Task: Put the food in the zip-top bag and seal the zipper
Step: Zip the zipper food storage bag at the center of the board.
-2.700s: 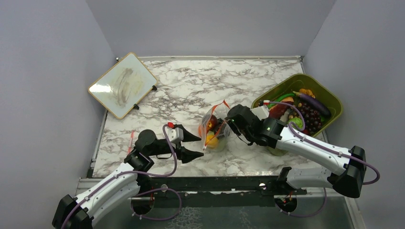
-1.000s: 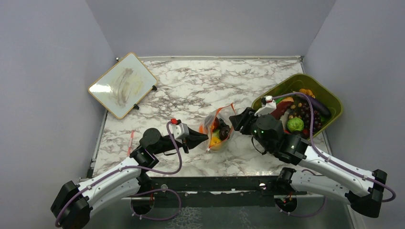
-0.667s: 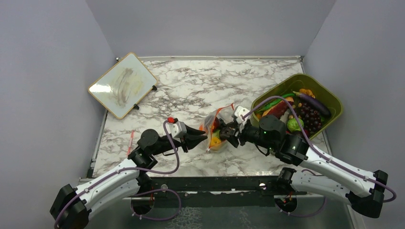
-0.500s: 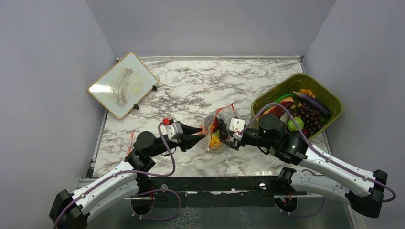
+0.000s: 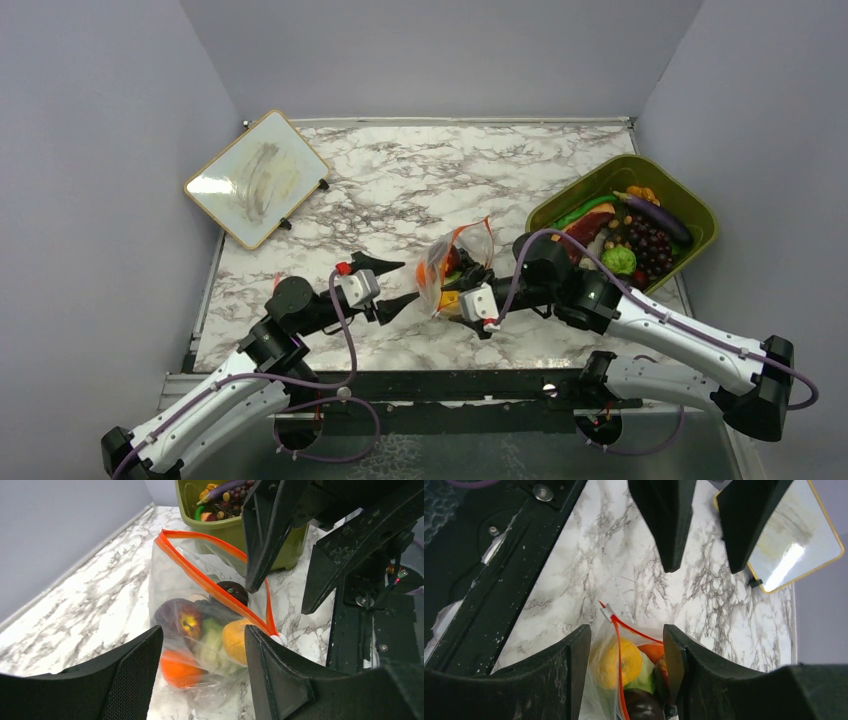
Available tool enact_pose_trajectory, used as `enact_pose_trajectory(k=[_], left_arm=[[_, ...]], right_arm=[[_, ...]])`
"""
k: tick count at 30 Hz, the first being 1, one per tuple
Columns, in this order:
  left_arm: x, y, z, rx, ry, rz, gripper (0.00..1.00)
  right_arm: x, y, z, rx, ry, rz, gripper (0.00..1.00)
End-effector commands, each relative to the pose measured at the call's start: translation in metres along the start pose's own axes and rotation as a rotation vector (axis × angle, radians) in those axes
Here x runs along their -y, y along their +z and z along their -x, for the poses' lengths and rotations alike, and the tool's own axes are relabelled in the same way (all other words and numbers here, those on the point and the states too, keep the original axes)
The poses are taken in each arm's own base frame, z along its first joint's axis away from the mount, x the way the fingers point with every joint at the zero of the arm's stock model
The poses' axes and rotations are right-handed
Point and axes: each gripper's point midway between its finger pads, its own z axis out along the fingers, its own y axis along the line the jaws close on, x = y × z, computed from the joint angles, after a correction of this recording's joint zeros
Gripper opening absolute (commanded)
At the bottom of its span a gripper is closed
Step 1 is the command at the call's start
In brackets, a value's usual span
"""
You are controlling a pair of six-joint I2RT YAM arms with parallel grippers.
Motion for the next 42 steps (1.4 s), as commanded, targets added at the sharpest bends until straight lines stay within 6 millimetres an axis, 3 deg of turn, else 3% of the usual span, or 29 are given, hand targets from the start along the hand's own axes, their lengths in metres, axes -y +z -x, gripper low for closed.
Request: enact_pose_trajectory(k=[1,19,26,32,42], left_arm=[[-0.001,-0.011,0.005,-0.02,0.103,0.001,0.63],[0.005,-0.013,-0.005,-0.03,0.127,-0.028,0.61],[0.004,-0.013,-0.007,-0.035,0.132,-0.03,0.6],[0.005,-0.011,-0.01,-0.044,0.133,-0.038,0.6],[0.006,-0.012,-0.012,-0.05,0.143,-0.044,0.6]], right_arm=[[-0.01,0.004,0.013,0.063,-0.064,0.094,0.54],[-0.008,0.034,-0.008,-0.03,-0.105,0.114,0.47],[-0.007,0.037,-0.018,-0.078,-0.127,0.11,0.35],[-0.008,0.039,-0.013,-0.105,-0.132,0.127,0.43],[-0.012,0.043,-0.024,-0.22,-0.15,0.122,0.4]])
